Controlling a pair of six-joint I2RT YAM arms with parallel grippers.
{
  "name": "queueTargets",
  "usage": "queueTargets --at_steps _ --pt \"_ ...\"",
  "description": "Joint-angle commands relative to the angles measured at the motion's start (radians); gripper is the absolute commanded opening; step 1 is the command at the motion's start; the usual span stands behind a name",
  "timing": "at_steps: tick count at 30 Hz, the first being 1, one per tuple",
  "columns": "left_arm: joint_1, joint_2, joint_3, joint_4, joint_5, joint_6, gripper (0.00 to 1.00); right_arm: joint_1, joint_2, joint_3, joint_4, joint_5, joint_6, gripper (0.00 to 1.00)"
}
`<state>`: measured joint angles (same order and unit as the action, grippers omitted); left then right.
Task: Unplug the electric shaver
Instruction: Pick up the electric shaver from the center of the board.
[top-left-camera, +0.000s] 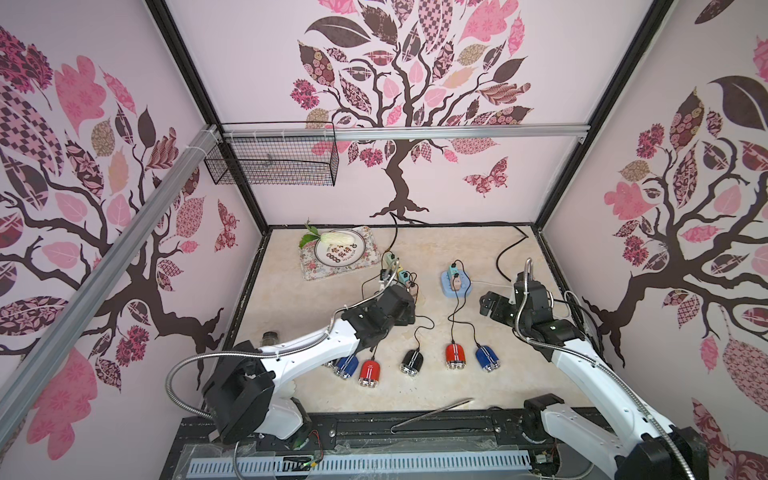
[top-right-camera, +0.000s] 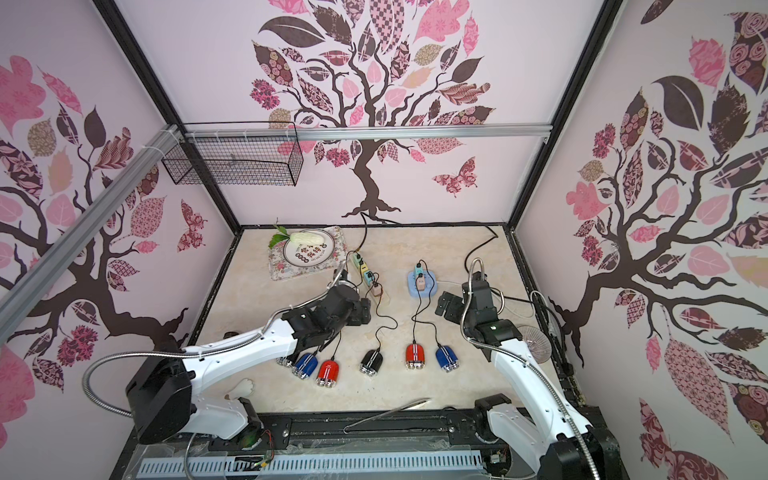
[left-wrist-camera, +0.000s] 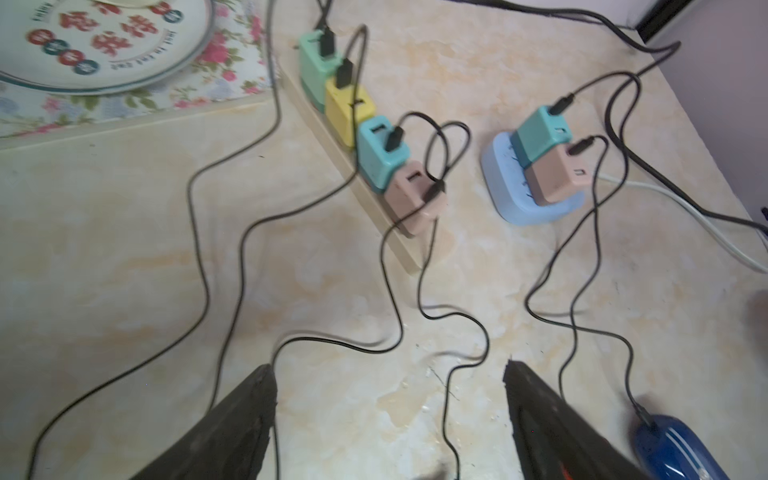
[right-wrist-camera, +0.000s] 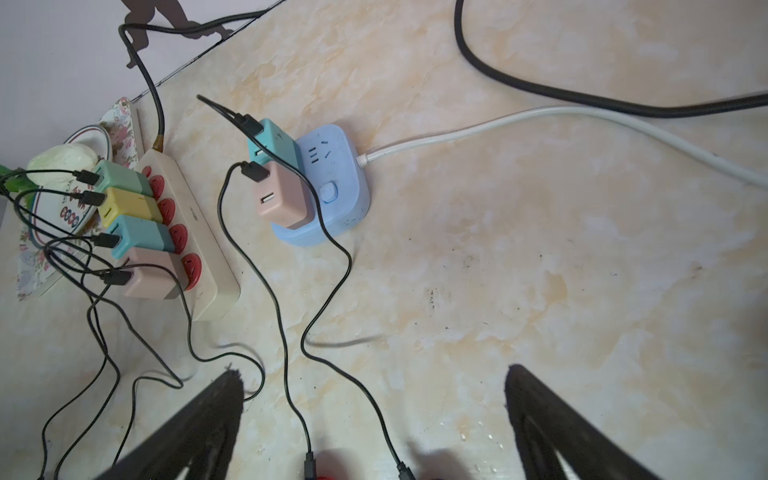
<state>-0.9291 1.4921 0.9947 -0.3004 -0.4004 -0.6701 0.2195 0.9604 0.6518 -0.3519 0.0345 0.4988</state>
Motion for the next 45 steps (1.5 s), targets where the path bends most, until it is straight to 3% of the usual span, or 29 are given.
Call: queueTargets --at_steps 1,8,15,26,45 --pt "-0.074 0.087 0.104 -0.064 -0.035 -0.062 0.88 0.006 -0.008 0.042 -0.047 -0.025 -0.013 0.99" --pt "-0.169 0.272 0.269 -0.116 0.011 -0.074 0.88 0.012 -0.005 0.053 -0.067 -0.013 -0.013 0.97" --pt "-0.22 0.373 0.356 -0.138 0.06 -0.118 0.89 0.013 0.02 0.064 -0.089 -0.007 -0.016 0.95" --pt "-0.287 0.446 0.415 -0.193 0.073 -0.129 0.86 0.014 0.048 0.072 -0.091 0.022 -0.003 0.92" --pt "-0.316 0.56 0.478 -0.226 0.106 -0.093 0.85 0.016 0.028 0.078 -0.108 0.011 -0.006 0.94"
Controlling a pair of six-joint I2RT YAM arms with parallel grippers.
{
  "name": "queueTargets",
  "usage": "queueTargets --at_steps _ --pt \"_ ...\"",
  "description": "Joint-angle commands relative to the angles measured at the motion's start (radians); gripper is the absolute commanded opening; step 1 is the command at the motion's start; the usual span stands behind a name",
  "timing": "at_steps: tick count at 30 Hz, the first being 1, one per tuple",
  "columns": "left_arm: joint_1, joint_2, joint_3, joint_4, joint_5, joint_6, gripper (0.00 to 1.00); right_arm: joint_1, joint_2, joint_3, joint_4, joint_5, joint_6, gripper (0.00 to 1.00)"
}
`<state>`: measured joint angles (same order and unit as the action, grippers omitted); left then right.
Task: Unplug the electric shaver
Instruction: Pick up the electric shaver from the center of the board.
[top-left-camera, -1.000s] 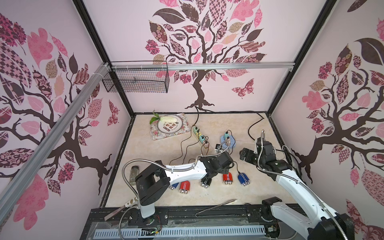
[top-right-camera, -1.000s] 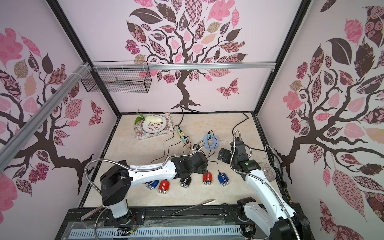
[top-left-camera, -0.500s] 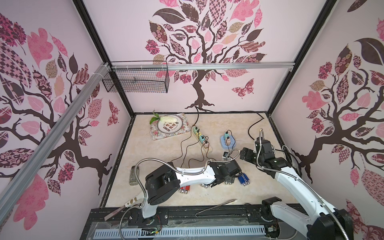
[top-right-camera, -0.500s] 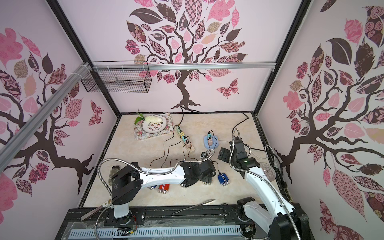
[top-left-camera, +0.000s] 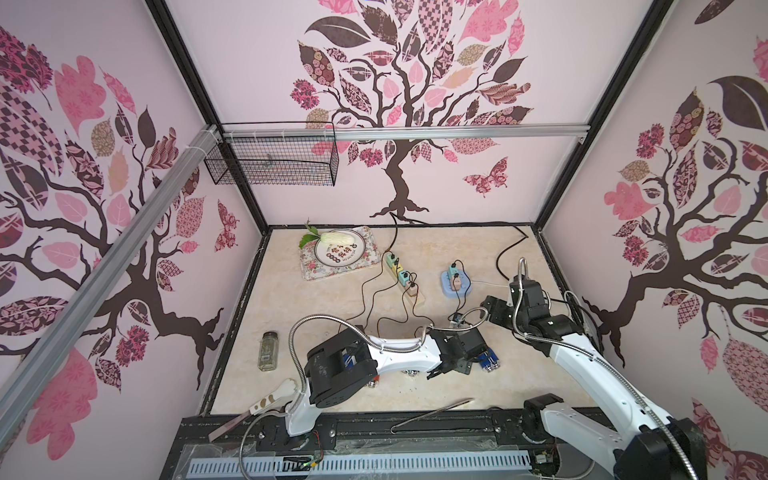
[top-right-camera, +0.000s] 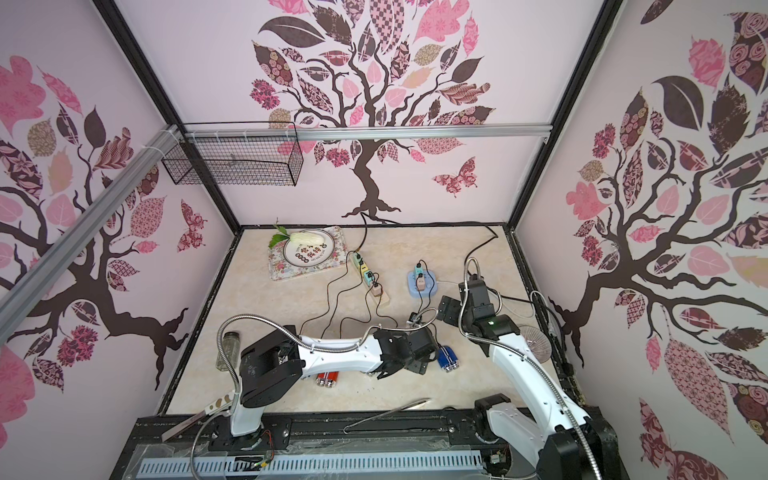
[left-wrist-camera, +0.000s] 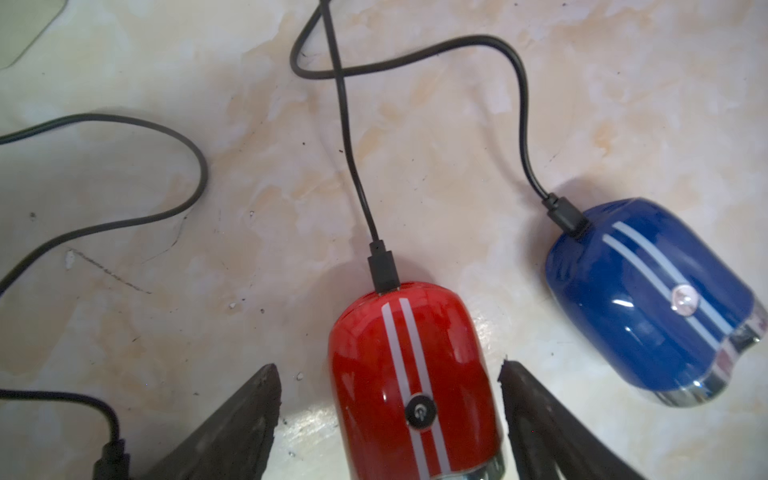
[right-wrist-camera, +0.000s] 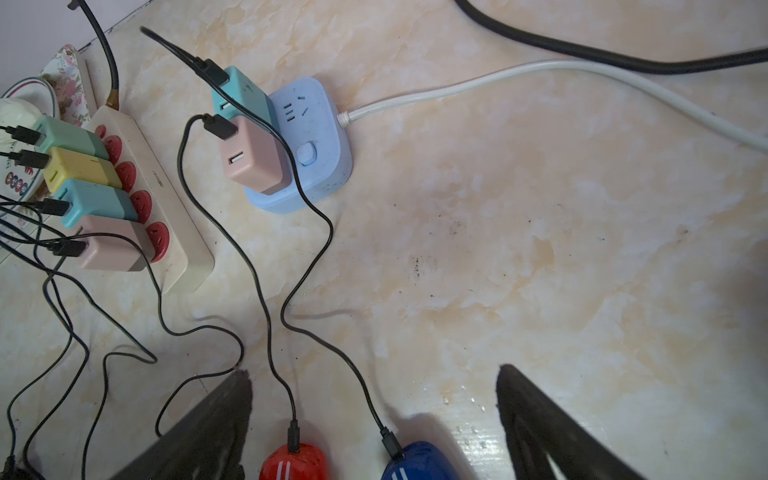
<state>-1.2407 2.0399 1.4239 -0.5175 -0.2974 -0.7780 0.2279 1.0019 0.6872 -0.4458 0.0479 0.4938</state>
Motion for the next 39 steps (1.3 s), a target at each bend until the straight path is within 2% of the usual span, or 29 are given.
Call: queueTargets --at_steps 1,12,19,26,39 --pt "-0.004 0.014 0.048 -0.012 0.0 0.018 0.85 0.008 -0.014 0.043 -0.014 -0.005 -0.002 0.94" --pt "-0.013 0.043 0.105 -0.187 -0.121 0.06 0.82 0.011 -0.02 0.037 -0.006 -0.019 -0.003 0.94" --pt "-0.022 0.027 0.093 -0.217 -0.174 0.092 0.81 0.013 -0.021 0.029 0.005 -0.029 0.002 0.92" --pt "-0.022 0.027 0.101 -0.199 -0.162 0.126 0.79 0.019 -0.03 0.013 0.018 -0.034 0.011 0.86" --pt "-0.021 0.063 0.104 -0.183 -0.131 0.075 0.74 0.03 -0.004 0.011 0.026 -0.051 -0.004 0.82"
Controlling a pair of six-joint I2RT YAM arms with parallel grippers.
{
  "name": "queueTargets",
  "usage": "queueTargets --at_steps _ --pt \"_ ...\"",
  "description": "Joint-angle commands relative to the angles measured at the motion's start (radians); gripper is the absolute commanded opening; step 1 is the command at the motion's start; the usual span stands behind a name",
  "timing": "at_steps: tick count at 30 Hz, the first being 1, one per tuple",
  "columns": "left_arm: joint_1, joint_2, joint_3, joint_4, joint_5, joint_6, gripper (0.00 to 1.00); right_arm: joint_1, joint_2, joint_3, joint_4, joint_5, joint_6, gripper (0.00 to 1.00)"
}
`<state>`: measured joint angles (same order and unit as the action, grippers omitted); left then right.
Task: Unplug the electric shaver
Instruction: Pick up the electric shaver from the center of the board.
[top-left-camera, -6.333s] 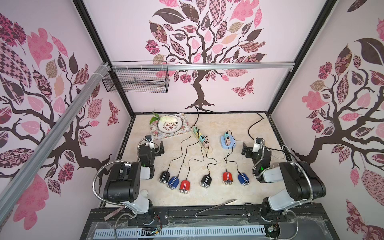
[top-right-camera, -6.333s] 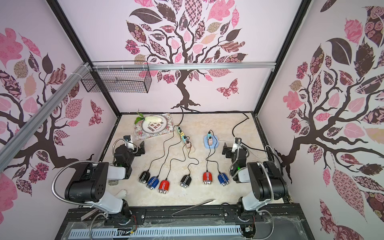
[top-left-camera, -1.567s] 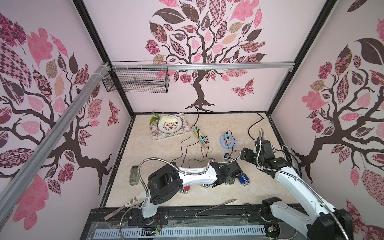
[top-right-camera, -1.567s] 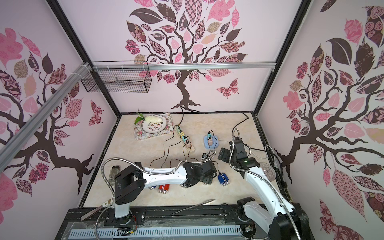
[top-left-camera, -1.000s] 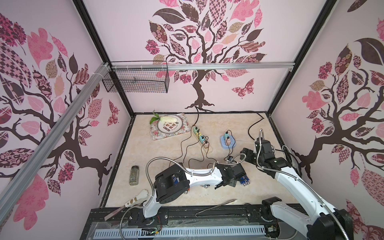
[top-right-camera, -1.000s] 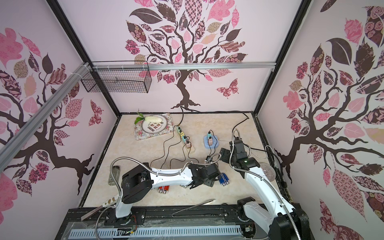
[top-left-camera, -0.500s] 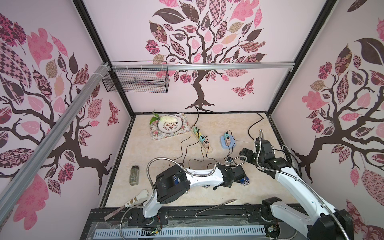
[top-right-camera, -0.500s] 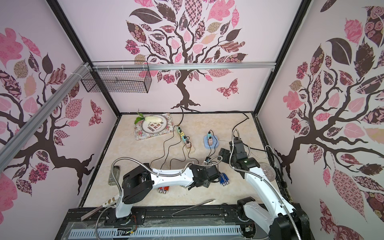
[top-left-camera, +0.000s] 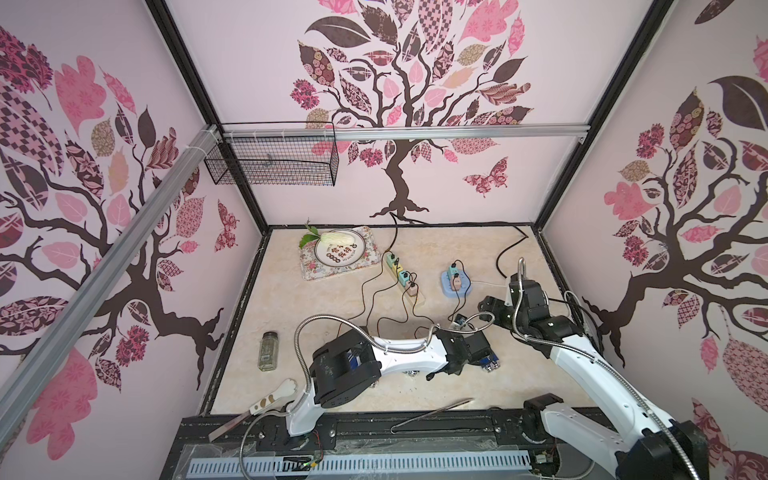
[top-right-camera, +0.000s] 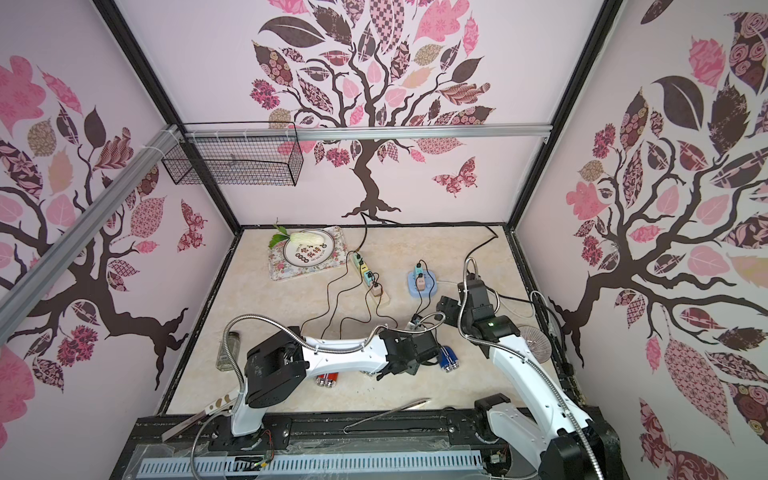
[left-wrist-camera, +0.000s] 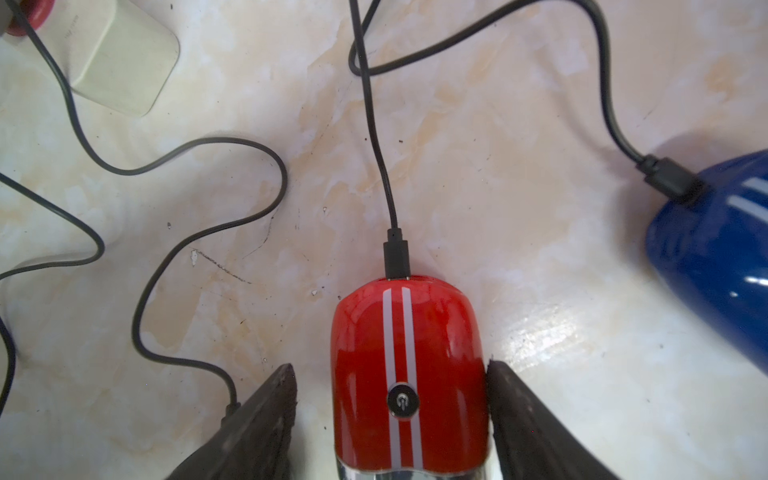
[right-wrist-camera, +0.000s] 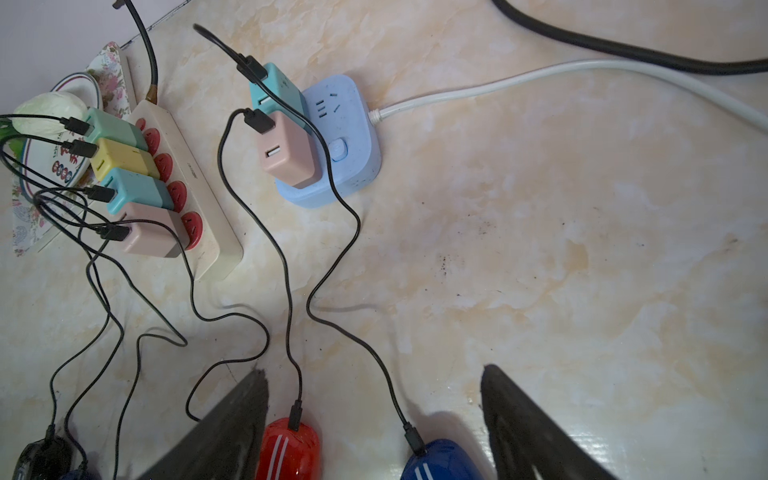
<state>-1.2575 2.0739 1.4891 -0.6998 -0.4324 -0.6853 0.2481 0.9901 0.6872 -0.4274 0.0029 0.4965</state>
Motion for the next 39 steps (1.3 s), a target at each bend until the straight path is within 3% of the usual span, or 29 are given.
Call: queueTargets --at_steps 1,14,23,29,39 --pt "-0.004 0.031 0.038 -0.001 0.003 -0.021 0.73 0.012 0.011 0.009 0.01 -0.007 -0.007 0.81" --pt "-0.004 0.042 0.023 -0.006 0.024 -0.055 0.71 0.03 0.02 0.01 0.012 0.008 -0.009 0.8" --pt "-0.004 0.033 -0.009 0.014 0.036 -0.071 0.53 0.034 0.009 0.006 0.012 0.003 -0.01 0.79" --pt "-0.004 -0.028 -0.061 0.069 0.035 -0.045 0.33 0.034 -0.005 0.008 0.007 0.003 -0.009 0.79" --pt "0.01 -0.157 -0.15 0.189 0.059 0.041 0.32 0.034 -0.027 0.005 0.013 -0.061 -0.001 0.79"
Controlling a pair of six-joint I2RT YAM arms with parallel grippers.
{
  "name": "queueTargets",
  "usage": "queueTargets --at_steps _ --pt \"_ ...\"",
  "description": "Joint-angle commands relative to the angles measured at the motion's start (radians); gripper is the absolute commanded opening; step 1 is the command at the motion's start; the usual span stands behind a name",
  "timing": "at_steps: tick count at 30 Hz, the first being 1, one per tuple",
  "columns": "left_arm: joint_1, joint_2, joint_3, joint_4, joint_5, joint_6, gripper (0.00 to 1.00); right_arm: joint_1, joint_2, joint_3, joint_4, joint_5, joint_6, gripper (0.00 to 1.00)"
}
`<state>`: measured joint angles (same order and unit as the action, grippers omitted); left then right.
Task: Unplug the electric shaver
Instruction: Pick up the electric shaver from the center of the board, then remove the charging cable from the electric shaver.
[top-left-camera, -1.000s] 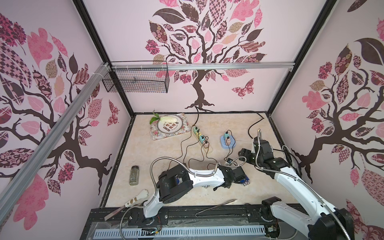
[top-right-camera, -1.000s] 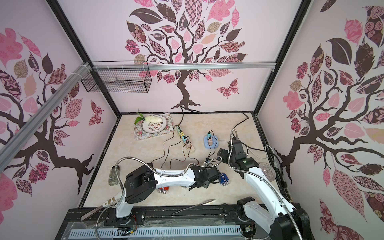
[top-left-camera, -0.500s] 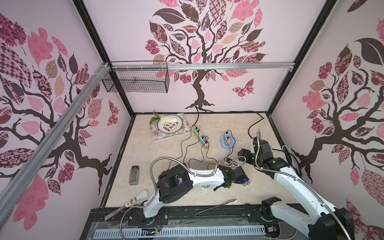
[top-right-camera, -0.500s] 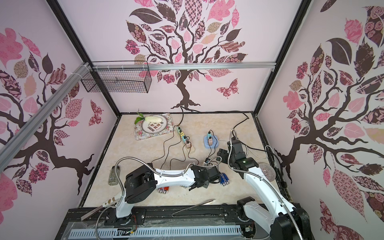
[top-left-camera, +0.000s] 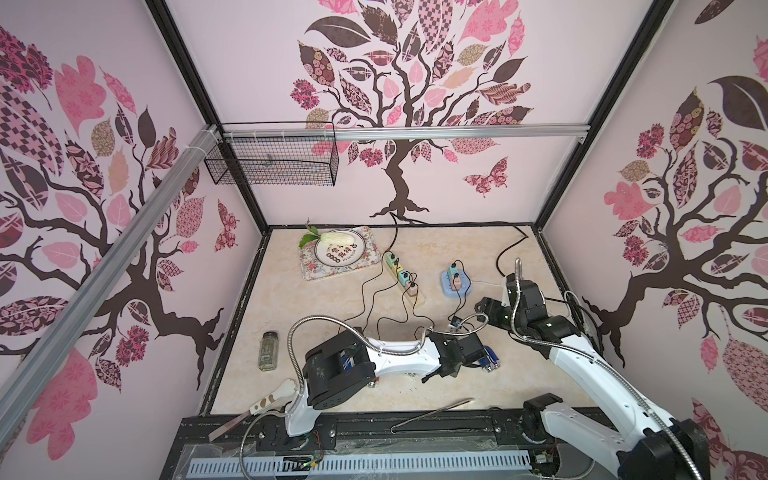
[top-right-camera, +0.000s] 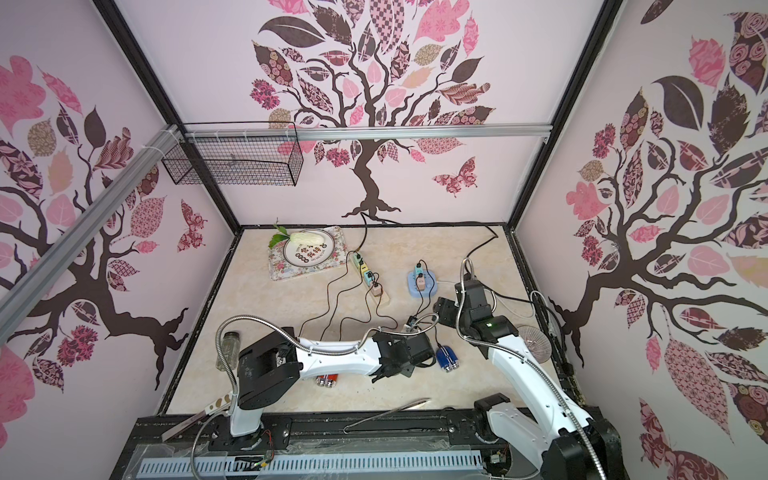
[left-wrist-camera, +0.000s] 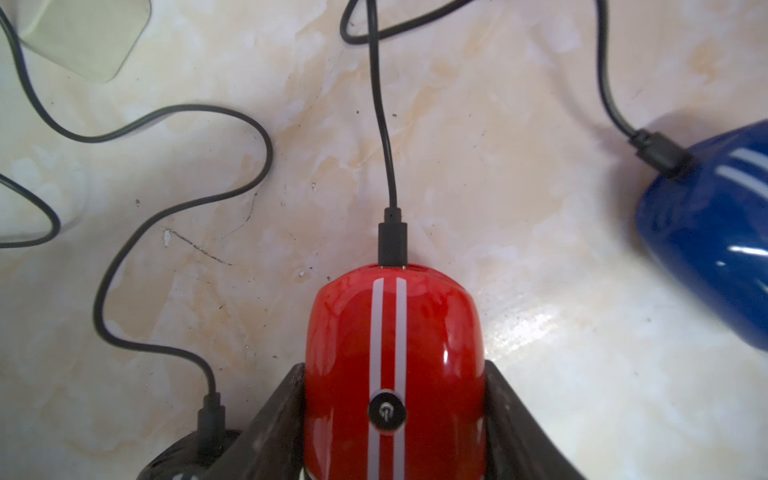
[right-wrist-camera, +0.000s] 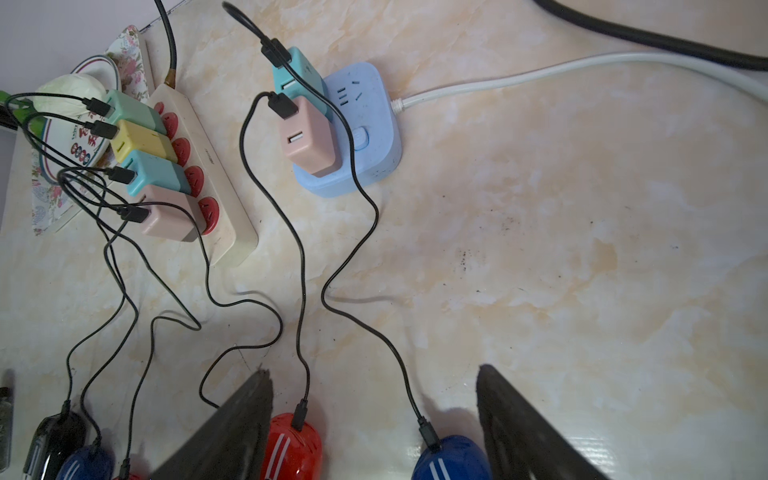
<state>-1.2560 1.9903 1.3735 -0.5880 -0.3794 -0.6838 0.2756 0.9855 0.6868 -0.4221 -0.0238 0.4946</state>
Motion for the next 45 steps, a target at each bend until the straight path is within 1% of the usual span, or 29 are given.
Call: queueTargets --at_steps 1,4,8,15,20,23,28,31,35,45 --pt "0.013 -0.09 -0.052 0.099 0.019 0.046 0.32 0.007 -0.026 0.002 0.015 -0.051 0.004 0.79" --pt "0.031 -0.137 -0.101 0.16 0.056 0.066 0.32 0.007 -0.035 -0.01 0.046 -0.123 0.014 0.8" --pt "0.045 -0.203 -0.159 0.229 0.082 0.128 0.32 0.007 -0.042 -0.023 0.092 -0.224 0.03 0.8" --pt "0.123 -0.31 -0.302 0.404 0.228 0.171 0.32 0.007 -0.033 -0.053 0.18 -0.377 0.093 0.78" --pt "0.162 -0.364 -0.368 0.477 0.289 0.205 0.32 0.007 -0.021 -0.094 0.261 -0.47 0.145 0.74" --pt "0.167 -0.38 -0.38 0.496 0.302 0.231 0.32 0.007 -0.015 -0.113 0.299 -0.502 0.173 0.7" --pt "0.174 -0.387 -0.396 0.534 0.325 0.237 0.32 0.008 -0.005 -0.138 0.356 -0.543 0.218 0.64" --pt "0.18 -0.391 -0.412 0.562 0.332 0.233 0.32 0.008 -0.004 -0.148 0.372 -0.553 0.232 0.57" --pt "0.183 -0.399 -0.432 0.605 0.348 0.225 0.32 0.009 0.003 -0.161 0.398 -0.57 0.251 0.54" --pt "0.192 -0.42 -0.448 0.632 0.35 0.225 0.32 0.009 0.04 -0.168 0.432 -0.582 0.27 0.46"
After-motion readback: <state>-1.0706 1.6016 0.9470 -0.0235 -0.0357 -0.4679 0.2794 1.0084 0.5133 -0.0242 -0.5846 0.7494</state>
